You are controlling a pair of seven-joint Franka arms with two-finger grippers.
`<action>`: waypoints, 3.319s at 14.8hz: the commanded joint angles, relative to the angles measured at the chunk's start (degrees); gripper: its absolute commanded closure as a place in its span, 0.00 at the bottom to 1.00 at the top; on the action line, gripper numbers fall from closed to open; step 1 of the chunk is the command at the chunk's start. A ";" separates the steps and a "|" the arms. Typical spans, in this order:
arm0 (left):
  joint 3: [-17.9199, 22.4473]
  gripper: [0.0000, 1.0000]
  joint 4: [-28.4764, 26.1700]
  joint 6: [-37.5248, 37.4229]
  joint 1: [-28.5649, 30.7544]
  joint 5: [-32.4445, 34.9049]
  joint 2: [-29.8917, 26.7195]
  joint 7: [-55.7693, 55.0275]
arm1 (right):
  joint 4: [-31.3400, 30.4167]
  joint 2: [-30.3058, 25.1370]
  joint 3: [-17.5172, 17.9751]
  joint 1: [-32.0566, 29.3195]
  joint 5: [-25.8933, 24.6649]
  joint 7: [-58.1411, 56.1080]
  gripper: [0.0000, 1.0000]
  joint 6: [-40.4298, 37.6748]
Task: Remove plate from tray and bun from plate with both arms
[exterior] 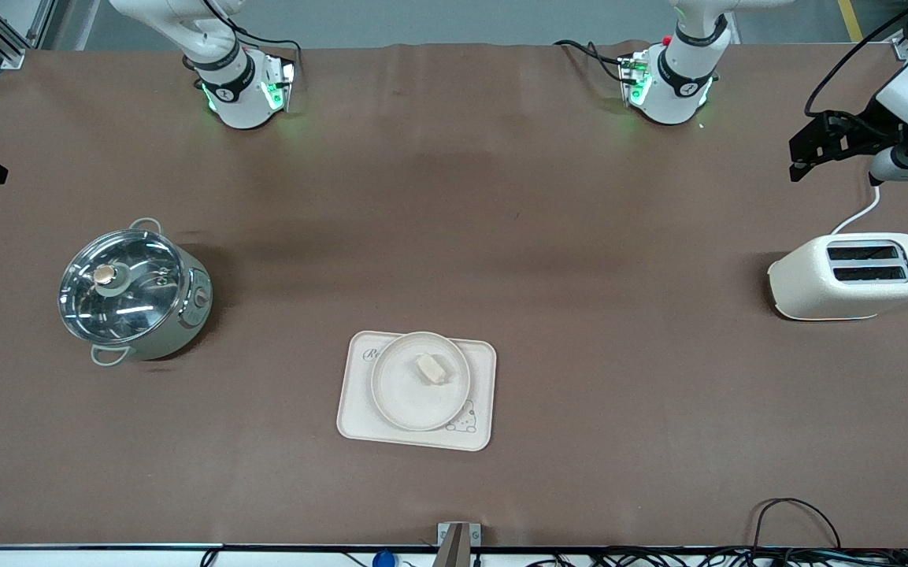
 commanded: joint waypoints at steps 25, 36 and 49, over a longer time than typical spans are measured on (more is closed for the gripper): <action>0.15 0.00 2.89 -0.24 0.52 -0.79 1.90 -0.04 | -7.43 -0.52 0.44 3.76 4.77 2.35 0.00 8.09; 0.07 0.00 2.71 -0.42 1.39 -0.52 1.90 0.05 | -17.81 11.50 0.44 18.70 16.53 23.88 0.00 31.99; 0.06 0.00 2.80 -0.15 1.66 -0.96 1.99 -0.22 | -12.46 36.91 0.44 28.72 30.81 23.89 0.02 55.74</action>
